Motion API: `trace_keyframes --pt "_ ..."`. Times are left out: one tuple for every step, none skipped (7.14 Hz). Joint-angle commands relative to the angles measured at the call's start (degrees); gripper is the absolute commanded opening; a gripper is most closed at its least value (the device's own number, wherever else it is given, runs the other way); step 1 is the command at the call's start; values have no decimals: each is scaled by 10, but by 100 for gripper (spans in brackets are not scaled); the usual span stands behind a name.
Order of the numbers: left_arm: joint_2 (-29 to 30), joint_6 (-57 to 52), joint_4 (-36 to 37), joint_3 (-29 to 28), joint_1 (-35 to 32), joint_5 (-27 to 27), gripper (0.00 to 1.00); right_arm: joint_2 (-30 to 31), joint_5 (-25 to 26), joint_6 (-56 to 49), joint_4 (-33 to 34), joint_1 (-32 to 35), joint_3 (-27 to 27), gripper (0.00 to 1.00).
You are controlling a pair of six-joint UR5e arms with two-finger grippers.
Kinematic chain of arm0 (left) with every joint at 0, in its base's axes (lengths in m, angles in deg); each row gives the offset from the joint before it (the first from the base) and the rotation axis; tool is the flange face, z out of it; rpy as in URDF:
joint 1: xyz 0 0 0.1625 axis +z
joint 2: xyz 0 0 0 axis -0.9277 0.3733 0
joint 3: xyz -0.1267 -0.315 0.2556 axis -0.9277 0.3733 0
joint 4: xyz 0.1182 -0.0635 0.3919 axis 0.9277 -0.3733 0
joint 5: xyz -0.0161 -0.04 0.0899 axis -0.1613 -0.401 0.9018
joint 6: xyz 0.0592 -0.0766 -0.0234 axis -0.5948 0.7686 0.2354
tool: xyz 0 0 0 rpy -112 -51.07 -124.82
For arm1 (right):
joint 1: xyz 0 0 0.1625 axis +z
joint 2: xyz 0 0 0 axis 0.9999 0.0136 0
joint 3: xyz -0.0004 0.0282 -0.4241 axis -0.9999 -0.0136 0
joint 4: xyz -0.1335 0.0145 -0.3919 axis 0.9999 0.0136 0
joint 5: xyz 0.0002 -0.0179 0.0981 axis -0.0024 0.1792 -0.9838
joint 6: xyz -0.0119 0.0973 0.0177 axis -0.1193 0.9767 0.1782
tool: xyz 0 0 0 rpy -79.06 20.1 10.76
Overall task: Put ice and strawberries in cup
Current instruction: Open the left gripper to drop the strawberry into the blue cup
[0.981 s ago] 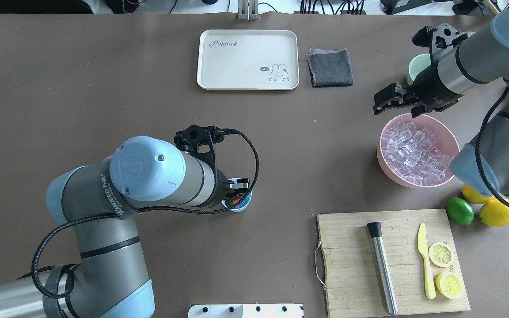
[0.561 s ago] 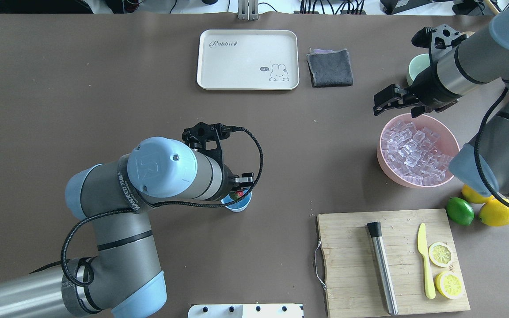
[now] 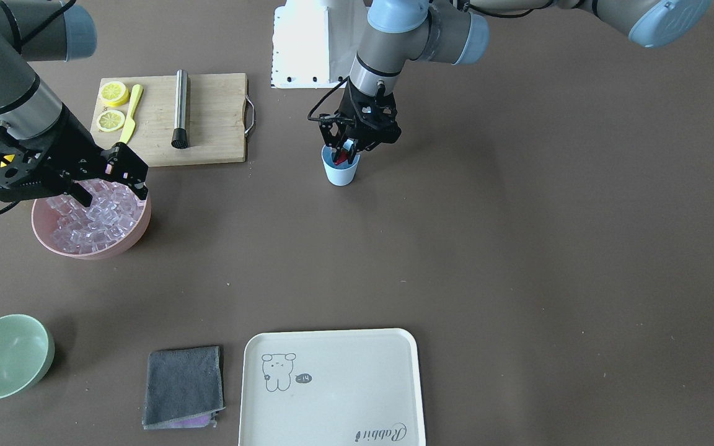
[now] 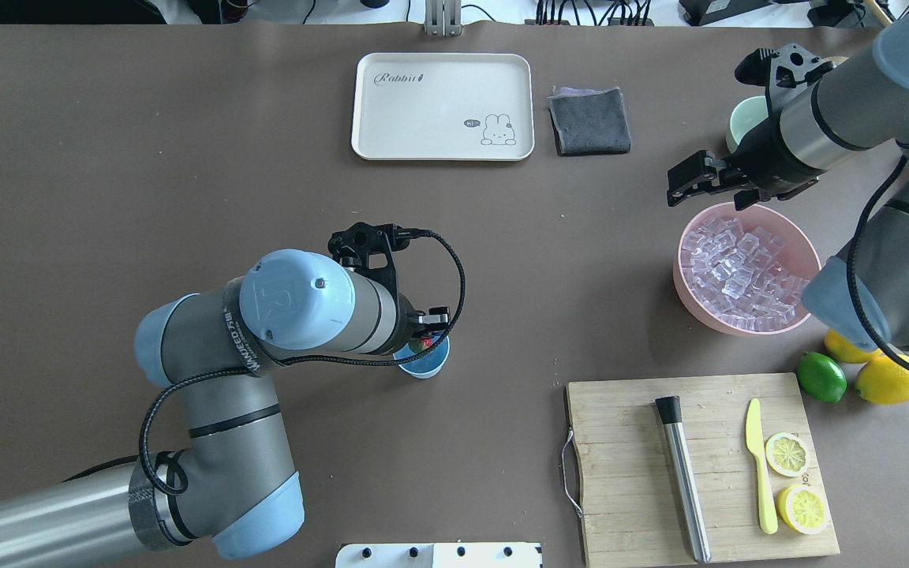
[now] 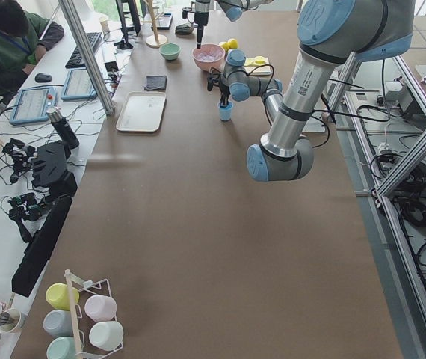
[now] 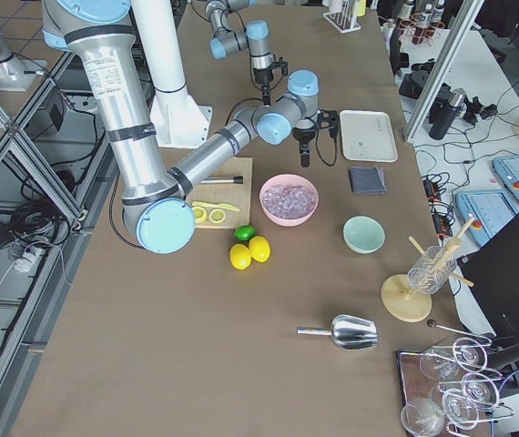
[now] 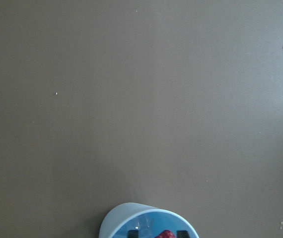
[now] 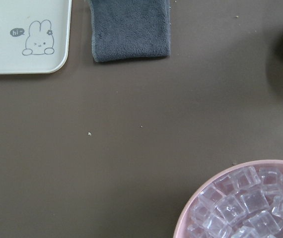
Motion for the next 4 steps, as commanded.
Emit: trace_keyframes --pt "-6 1 0 14 0 -2 52 0 0 0 0 1 1 100" --pt "-12 2 2 29 1 -2 93 0 -1 0 0 2 2 100" --pt "-15 2 3 38 1 -2 98 4 -1 0 0 2 2 100" --pt "-15 2 5 46 0 -2 98 4 -1 0 0 3 3 100"
